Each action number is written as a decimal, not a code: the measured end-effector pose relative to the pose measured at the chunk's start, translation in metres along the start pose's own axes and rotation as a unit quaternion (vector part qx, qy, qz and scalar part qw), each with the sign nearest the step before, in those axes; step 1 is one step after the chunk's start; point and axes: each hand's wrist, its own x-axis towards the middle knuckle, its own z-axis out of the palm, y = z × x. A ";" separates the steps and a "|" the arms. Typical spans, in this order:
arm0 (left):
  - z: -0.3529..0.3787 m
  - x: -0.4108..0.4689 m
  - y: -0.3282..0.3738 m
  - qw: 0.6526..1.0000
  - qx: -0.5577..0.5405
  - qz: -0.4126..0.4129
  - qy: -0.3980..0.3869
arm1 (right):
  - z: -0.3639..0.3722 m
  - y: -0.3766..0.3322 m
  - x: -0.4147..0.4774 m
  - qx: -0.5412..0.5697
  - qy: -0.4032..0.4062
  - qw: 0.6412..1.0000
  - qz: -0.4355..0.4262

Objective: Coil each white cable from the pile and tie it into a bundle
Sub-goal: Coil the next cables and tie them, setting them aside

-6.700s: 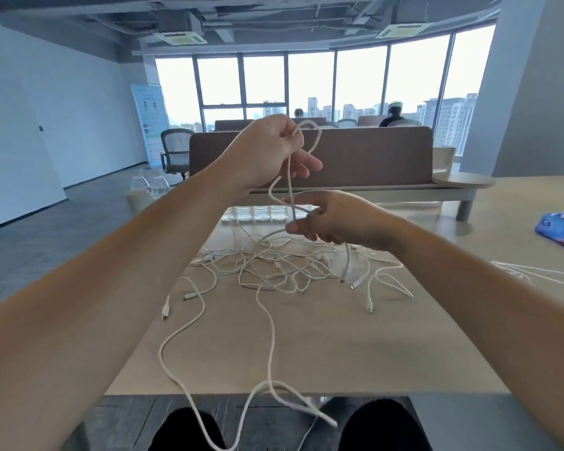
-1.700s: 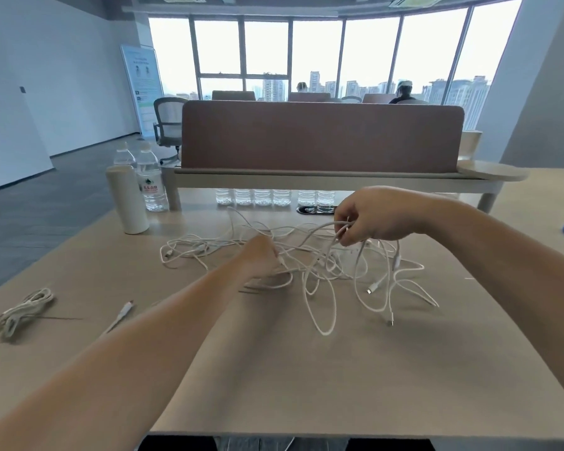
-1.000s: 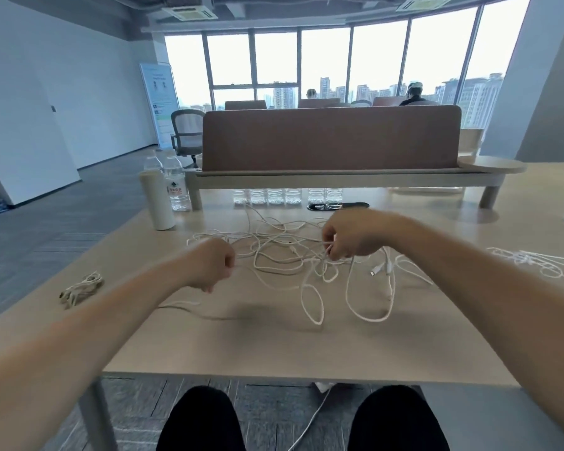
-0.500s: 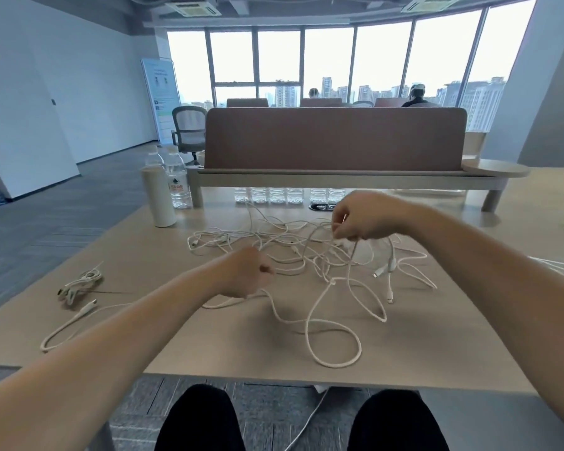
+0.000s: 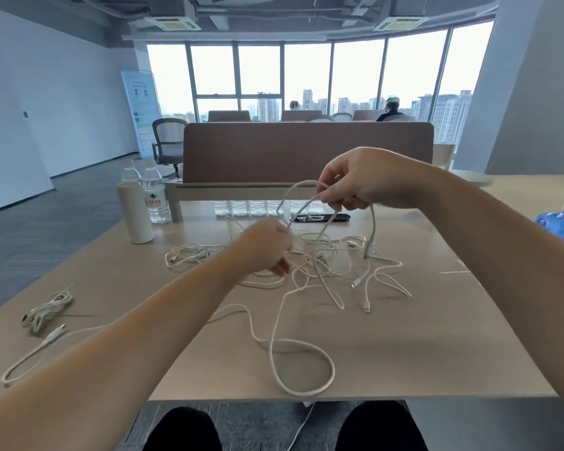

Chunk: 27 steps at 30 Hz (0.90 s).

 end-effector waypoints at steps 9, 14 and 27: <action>-0.021 -0.008 0.023 0.986 -0.163 0.010 -0.025 | 0.001 0.005 -0.007 0.002 -0.072 0.997 -0.026; -0.018 -0.011 0.022 0.982 -0.179 0.002 -0.061 | -0.001 0.006 -0.009 0.024 -0.062 0.998 -0.022; -0.032 -0.008 0.024 0.987 -0.094 0.105 0.081 | -0.031 0.022 -0.014 -0.076 -0.024 0.993 0.091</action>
